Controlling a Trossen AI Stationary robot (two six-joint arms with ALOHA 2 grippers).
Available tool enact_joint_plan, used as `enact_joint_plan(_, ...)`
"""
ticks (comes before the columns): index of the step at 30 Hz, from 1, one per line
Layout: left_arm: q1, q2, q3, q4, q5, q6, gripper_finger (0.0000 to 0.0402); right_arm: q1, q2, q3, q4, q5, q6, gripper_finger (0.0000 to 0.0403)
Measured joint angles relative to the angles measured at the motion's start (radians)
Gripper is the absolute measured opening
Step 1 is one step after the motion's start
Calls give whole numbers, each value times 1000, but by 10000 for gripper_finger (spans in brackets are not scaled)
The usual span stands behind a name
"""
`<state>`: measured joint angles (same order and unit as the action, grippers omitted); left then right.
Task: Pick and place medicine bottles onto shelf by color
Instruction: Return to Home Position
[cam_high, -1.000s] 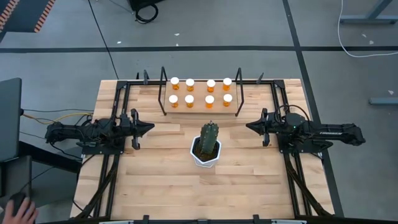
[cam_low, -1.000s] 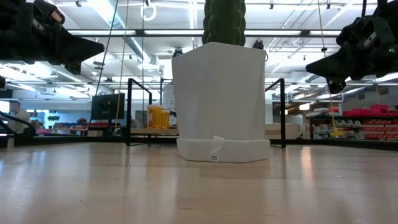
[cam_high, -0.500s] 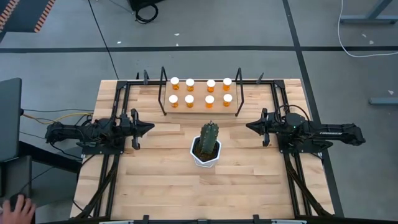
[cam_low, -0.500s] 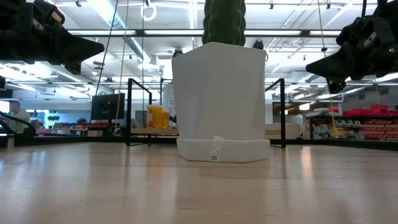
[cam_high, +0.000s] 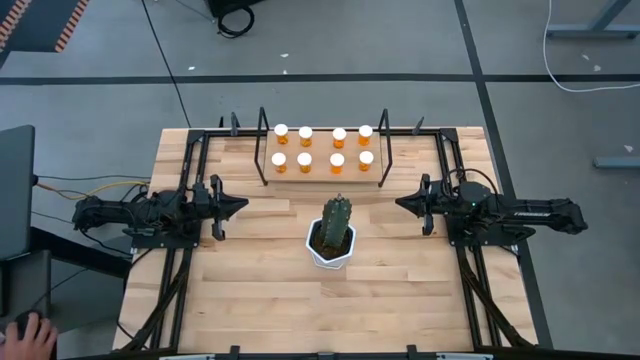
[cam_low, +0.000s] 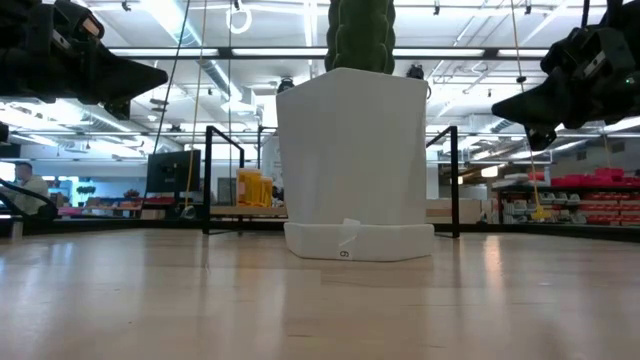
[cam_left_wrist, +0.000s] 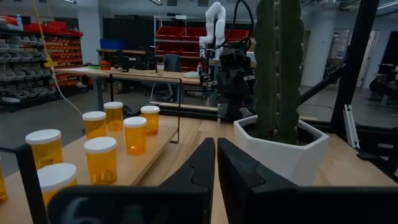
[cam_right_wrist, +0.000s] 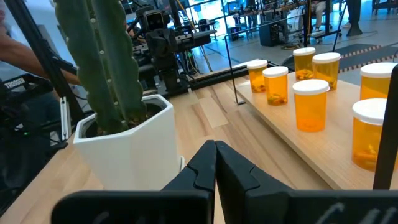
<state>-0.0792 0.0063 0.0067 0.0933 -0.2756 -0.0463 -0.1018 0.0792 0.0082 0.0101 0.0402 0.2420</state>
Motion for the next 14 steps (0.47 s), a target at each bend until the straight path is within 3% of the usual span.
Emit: enact_joint_plan(14, 0, 0, 0, 0, 0, 0, 34, 0, 0, 0, 0, 0, 0, 13)
